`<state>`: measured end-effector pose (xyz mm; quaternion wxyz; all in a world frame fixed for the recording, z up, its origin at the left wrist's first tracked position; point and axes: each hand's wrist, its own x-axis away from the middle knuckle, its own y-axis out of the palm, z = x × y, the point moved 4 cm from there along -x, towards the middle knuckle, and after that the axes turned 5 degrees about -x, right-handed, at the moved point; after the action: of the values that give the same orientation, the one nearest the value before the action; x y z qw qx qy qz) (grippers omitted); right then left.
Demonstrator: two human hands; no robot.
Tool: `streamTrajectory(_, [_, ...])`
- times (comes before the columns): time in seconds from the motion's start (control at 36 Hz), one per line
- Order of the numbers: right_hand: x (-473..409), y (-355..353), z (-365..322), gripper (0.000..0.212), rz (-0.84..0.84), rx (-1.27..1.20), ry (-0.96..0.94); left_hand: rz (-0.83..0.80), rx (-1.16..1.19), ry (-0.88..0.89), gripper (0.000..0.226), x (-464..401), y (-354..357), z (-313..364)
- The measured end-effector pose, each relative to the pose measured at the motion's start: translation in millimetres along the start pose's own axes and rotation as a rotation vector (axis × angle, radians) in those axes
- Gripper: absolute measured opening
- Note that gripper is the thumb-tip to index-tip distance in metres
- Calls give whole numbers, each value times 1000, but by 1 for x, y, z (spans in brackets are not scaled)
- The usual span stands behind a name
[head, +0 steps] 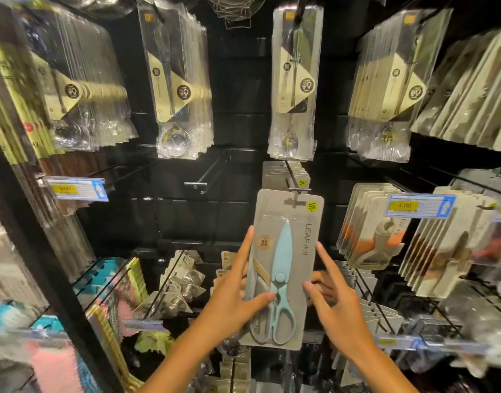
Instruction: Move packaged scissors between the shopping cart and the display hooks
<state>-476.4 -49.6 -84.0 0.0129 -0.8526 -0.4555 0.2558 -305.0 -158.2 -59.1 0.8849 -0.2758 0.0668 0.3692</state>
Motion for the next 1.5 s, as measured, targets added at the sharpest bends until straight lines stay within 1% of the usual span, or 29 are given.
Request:
streamTrajectory(0.17, [3,-11,0,68,21,-30,9,-36,17,-19,116,-9,11,0])
streamTrajectory(0.39, [-1,-15,0,67,17,-23,16,-7,108,-38,116,-15,14,-5])
streamTrajectory(0.61, [-3,-12,6,65,-23,-11,21,20,144,-40,114,-12,15,-15])
streamTrajectory(0.81, [-15,-10,17,65,-50,7,27,14,83,-39,113,-26,17,-18])
streamTrajectory(1.0, [-40,-4,35,75,-128,153,33,-88,-33,-95,119,-57,17,-31])
streamTrajectory(1.08, [-51,-2,41,80,-149,179,39,-119,-77,-113,121,-71,18,-35])
streamTrajectory(1.33, [-94,8,49,94,-209,171,100,-92,-169,-146,124,-109,16,-44])
streamTrajectory(1.42, [-100,11,52,103,-229,160,105,-37,-189,-176,117,-112,15,-51])
streamTrajectory(1.5, [-98,11,61,105,-214,221,142,-12,-272,-172,101,-105,15,-55])
